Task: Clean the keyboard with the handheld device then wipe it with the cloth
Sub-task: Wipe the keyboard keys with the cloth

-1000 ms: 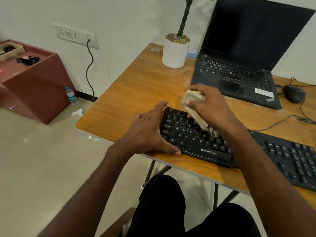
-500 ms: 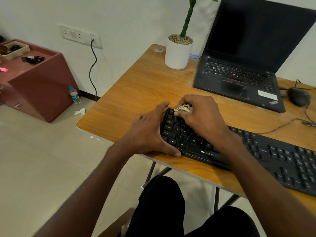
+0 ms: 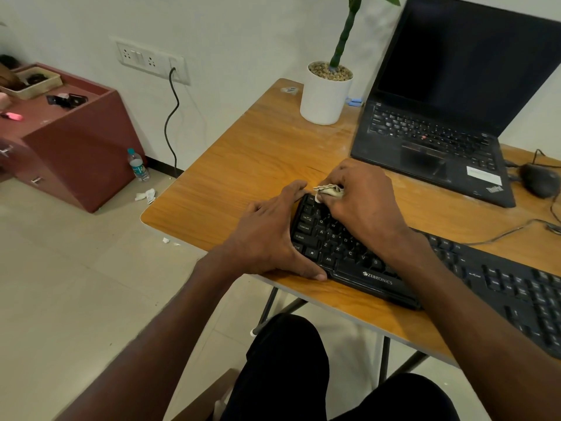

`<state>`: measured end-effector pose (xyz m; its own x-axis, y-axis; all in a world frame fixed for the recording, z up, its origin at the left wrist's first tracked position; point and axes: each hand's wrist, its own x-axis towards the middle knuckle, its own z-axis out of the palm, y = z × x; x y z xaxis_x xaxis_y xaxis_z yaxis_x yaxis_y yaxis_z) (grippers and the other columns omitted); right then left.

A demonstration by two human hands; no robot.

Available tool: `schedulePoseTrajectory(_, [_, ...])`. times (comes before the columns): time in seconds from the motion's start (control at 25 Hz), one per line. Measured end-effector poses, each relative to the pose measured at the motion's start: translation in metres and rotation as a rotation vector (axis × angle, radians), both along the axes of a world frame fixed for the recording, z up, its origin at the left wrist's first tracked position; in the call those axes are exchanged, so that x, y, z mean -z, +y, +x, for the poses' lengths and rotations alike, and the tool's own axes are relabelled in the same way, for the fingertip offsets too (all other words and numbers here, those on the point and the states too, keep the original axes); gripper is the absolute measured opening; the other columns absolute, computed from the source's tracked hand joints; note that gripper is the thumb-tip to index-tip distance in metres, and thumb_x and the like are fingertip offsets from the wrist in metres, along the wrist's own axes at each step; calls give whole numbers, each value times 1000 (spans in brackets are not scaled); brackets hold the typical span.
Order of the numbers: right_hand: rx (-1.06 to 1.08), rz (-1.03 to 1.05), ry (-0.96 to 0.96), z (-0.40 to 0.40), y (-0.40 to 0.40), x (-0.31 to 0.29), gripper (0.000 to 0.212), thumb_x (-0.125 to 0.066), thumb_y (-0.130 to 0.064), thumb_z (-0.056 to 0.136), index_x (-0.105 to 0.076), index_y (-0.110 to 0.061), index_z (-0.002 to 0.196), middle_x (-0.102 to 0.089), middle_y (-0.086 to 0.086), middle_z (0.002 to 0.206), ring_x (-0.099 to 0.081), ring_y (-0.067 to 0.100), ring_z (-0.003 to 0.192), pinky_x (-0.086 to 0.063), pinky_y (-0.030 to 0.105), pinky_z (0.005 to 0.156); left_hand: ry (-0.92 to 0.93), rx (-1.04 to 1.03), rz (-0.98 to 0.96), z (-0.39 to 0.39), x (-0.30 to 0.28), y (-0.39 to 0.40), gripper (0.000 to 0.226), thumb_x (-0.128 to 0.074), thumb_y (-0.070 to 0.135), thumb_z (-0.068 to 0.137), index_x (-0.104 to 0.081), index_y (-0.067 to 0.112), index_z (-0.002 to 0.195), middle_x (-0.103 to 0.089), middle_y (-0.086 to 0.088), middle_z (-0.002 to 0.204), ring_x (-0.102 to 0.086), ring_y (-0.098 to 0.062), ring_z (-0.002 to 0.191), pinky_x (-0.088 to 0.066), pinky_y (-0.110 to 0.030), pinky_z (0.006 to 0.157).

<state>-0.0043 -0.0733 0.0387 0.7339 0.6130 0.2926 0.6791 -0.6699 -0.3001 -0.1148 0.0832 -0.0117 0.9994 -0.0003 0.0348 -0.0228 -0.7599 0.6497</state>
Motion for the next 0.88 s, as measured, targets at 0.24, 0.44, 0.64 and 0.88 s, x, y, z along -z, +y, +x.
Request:
schedulePoseTrajectory(0.24, [-107,-127,175,6,0,-22,15,-81,-22,84,-81,-25,99,-72,-8,99,-65,13,94,-55,39,84,1,2,-2,0,1,0,154,-94,75,45,-4,35,163,-39,19,162,-37,-7,148,-18,-33,121])
schedulePoseTrajectory(0.44, [-136,-128,120,2,10,-16,13,-80,-22,86,-79,-24,99,-74,-6,97,-67,16,92,-55,37,81,1,5,-6,1,1,0,155,-91,78,44,-1,35,162,-41,20,160,-40,-10,147,-18,-31,118])
schedulePoseTrajectory(0.64, [-121,-231,-31,-2,11,-17,18,-74,-17,89,-79,-22,106,-66,-2,102,-63,21,93,-52,34,76,-3,9,-19,1,1,0,154,-95,74,46,-2,33,163,-40,17,161,-40,-9,147,-18,-32,118])
schedulePoseTrajectory(0.88, [-92,-213,-10,-10,12,-19,20,-76,-12,85,-79,-22,102,-71,0,94,-66,22,88,-56,39,75,3,7,-30,2,1,1,153,-94,73,47,-3,32,162,-41,14,161,-40,-12,148,-18,-34,122])
